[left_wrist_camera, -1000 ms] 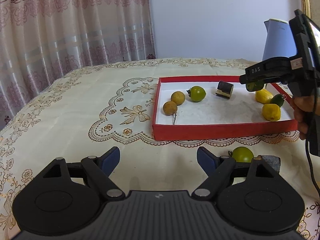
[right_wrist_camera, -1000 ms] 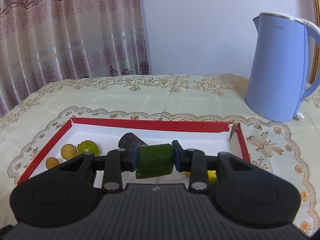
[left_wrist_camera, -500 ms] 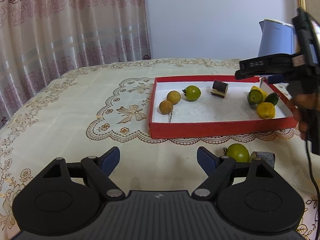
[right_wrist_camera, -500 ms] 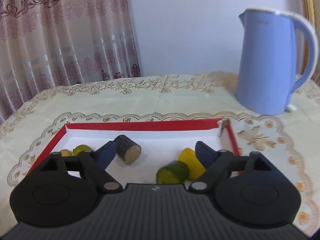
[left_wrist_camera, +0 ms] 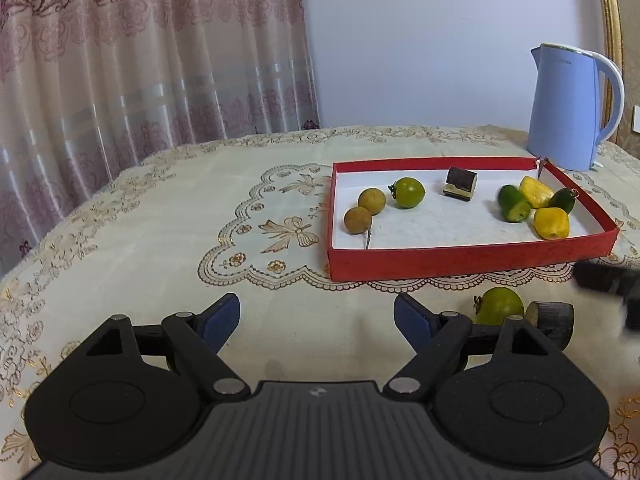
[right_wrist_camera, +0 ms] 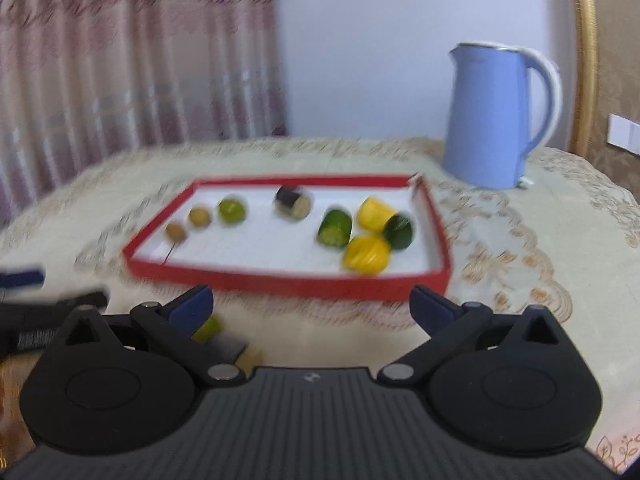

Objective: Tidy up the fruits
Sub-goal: 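Move the right gripper toward the dark log while left approaches the green fruit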

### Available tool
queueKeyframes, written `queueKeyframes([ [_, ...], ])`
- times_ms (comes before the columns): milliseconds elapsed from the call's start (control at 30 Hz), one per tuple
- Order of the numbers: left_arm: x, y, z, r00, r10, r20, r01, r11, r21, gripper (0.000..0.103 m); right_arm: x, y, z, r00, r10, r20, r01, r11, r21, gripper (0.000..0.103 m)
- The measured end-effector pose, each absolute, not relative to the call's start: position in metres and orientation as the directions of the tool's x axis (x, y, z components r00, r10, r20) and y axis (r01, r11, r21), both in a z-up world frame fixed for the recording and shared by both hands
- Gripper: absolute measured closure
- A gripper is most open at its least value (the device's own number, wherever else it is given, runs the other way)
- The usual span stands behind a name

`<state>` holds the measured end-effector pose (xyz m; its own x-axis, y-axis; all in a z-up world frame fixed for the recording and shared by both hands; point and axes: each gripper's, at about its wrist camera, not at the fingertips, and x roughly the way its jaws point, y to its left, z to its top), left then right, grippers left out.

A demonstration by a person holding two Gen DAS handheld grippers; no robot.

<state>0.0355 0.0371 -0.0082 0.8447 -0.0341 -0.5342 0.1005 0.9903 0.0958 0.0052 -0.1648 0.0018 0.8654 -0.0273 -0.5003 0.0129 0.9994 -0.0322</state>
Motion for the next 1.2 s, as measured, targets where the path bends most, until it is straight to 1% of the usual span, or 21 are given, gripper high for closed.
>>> queueKeyframes([
  [100, 0.034, 0.041, -0.009, 0.837, -0.045, -0.545, 0.104, 0.992, 0.078, 0.019, 0.009, -0.138, -0.008, 0.873, -0.132, -0.469, 0.035, 0.977, -0.211, 0.0],
  [167, 0.033, 0.043, -0.01, 0.835, -0.041, -0.548, 0.1, 0.992, 0.079, 0.019, 0.011, -0.124, -0.017, 0.867, -0.169, -0.469, 0.028, 0.956, -0.293, 0.0],
  [200, 0.033, 0.044, -0.01, 0.835, -0.037, -0.548, 0.098, 0.992, 0.081, 0.019, 0.009, -0.12, -0.018, 0.877, -0.172, -0.449, 0.029, 0.952, -0.306, 0.0],
  [233, 0.032, 0.044, -0.01, 0.836, -0.034, -0.547, 0.096, 0.992, 0.084, 0.019, 0.009, -0.118, -0.018, 0.874, -0.161, -0.458, 0.018, 0.953, -0.302, 0.0],
  [333, 0.032, 0.047, -0.011, 0.835, -0.029, -0.549, 0.092, 0.992, 0.086, 0.019, 0.009, -0.118, -0.016, 0.86, -0.08, -0.504, -0.035, 0.976, -0.216, 0.002],
  [433, 0.033, 0.048, -0.011, 0.833, -0.032, -0.552, 0.092, 0.992, 0.082, 0.019, 0.01, -0.118, -0.019, 0.847, -0.05, -0.529, -0.061, 0.98, -0.19, 0.015],
  [500, 0.032, 0.048, -0.012, 0.832, -0.037, -0.554, 0.097, 0.992, 0.079, 0.019, 0.015, -0.123, -0.024, 0.824, -0.008, -0.566, -0.087, 0.986, -0.141, 0.043],
  [567, 0.032, 0.047, -0.012, 0.83, -0.04, -0.556, 0.102, 0.991, 0.081, 0.019, 0.019, -0.128, -0.026, 0.795, 0.047, -0.605, -0.113, 0.991, -0.071, 0.059],
  [800, 0.032, 0.049, -0.01, 0.828, -0.053, -0.559, 0.108, 0.992, 0.066, 0.019, 0.013, -0.134, -0.026, 0.785, 0.048, -0.617, -0.132, 0.987, -0.091, 0.059],
  [900, 0.031, 0.049, -0.009, 0.822, -0.097, -0.561, 0.14, 0.99, 0.033, 0.019, 0.009, -0.147, -0.022, 0.792, 0.016, -0.611, -0.109, 0.987, -0.116, 0.059],
  [967, 0.031, 0.047, -0.01, 0.813, -0.14, -0.565, 0.172, 0.985, 0.004, 0.019, 0.01, -0.16, -0.02, 0.802, -0.027, -0.597, -0.061, 0.99, -0.126, 0.059],
  [1067, 0.029, 0.039, -0.011, 0.795, -0.219, -0.566, 0.24, 0.97, -0.038, 0.019, 0.015, -0.18, -0.018, 0.798, -0.034, -0.602, -0.022, 0.996, -0.085, 0.057],
  [1133, 0.028, 0.03, -0.012, 0.788, -0.256, -0.56, 0.281, 0.959, -0.042, 0.019, 0.013, -0.187, -0.017, 0.814, -0.039, -0.579, 0.007, 0.998, -0.058, 0.029],
  [1167, 0.027, 0.025, -0.012, 0.79, -0.263, -0.553, 0.295, 0.955, -0.032, 0.018, 0.01, -0.189, -0.016, 0.832, -0.057, -0.552, 0.03, 0.998, -0.057, 0.005],
  [1200, 0.026, 0.018, -0.012, 0.796, -0.269, -0.543, 0.313, 0.95, -0.011, 0.018, 0.005, -0.19, -0.013, 0.856, -0.074, -0.511, 0.051, 0.997, -0.059, 0.001],
])
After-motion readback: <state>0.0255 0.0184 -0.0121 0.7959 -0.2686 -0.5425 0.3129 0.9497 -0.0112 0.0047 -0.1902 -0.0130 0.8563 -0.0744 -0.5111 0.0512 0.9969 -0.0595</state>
